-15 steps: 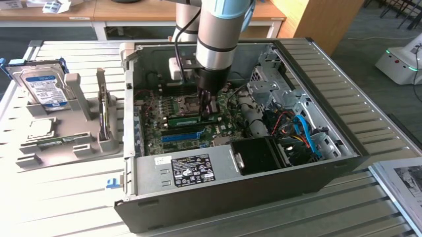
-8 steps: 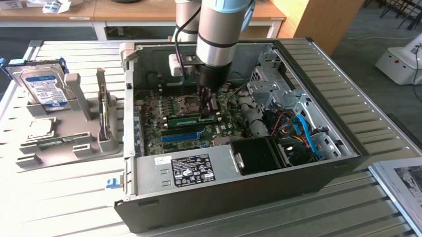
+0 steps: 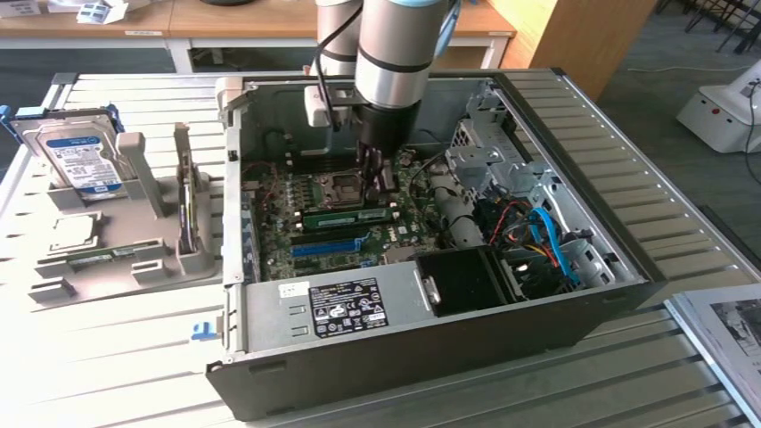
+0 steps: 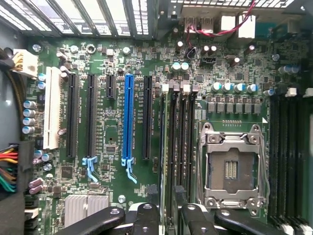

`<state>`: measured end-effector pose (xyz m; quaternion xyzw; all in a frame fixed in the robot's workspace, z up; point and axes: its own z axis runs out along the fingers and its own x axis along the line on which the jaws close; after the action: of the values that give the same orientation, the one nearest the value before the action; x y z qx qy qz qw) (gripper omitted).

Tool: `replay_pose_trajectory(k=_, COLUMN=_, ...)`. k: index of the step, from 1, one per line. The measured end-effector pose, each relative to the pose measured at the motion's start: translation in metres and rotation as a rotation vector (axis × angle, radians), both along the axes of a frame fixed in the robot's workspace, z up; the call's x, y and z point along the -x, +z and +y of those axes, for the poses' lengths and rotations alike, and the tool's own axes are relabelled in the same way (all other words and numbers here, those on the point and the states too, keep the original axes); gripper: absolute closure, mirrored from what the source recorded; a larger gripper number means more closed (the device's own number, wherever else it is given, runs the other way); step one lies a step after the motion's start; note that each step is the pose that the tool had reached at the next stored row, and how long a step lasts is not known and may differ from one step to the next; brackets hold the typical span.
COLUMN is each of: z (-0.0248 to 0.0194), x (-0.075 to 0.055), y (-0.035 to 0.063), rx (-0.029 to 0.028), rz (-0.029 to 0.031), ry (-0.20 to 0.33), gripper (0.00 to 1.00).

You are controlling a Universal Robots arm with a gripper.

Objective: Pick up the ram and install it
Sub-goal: 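Insert the ram into the slot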

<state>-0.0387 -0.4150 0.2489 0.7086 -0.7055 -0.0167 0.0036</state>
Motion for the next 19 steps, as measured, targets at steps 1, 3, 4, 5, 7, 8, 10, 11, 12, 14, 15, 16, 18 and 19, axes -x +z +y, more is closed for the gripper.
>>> replay_pose_trajectory(k=1, z=0.0, x=0.0, y=0.0019, rx=0.0, rz=0.0, ry=0.0, gripper=0.75)
replay_pose_trajectory(k=3, z=0.0, x=0.0, y=0.0056, rx=0.0, rz=0.0, ry=0.0, gripper=0.75)
replay_pose_trajectory(k=4, z=0.0, x=0.0, y=0.0076, rx=0.0, rz=0.0, ry=0.0, gripper=0.75)
replay_pose_trajectory(k=5, z=0.0, x=0.0, y=0.0095, rx=0.0, rz=0.0, ry=0.0, gripper=0.75)
replay_pose_trajectory(k=7, z=0.0, x=0.0, y=0.0136, rx=0.0, rz=0.0, ry=0.0, gripper=0.75)
replay_pose_trajectory(k=8, z=0.0, x=0.0, y=0.0155, rx=0.0001, rz=0.0, ry=0.0, gripper=0.75)
replay_pose_trajectory(k=10, z=0.0, x=0.0, y=0.0189, rx=-0.0001, rz=0.0, ry=0.0, gripper=0.75)
replay_pose_trajectory(k=11, z=0.0, x=0.0, y=0.0204, rx=-0.0001, rz=0.0, ry=0.0, gripper=0.75)
replay_pose_trajectory(k=12, z=0.0, x=0.0, y=0.022, rx=-0.0002, rz=0.0001, ry=0.0, gripper=0.75)
replay_pose_trajectory(k=14, z=0.0, x=0.0, y=0.025, rx=-0.0002, rz=0.0, ry=0.0, gripper=0.75)
replay_pose_trajectory(k=15, z=0.0, x=0.0, y=0.0264, rx=-0.0002, rz=0.0, ry=0.0, gripper=0.75)
replay_pose_trajectory(k=16, z=0.0, x=0.0, y=0.0278, rx=-0.0003, rz=0.0001, ry=0.0, gripper=0.75)
replay_pose_trajectory(k=18, z=0.0, x=0.0, y=0.0304, rx=-0.0006, rz=0.0, ry=0.0, gripper=0.75)
replay_pose_trajectory(k=19, z=0.0, x=0.0, y=0.0321, rx=-0.0011, rz=0.0, ry=0.0, gripper=0.75)
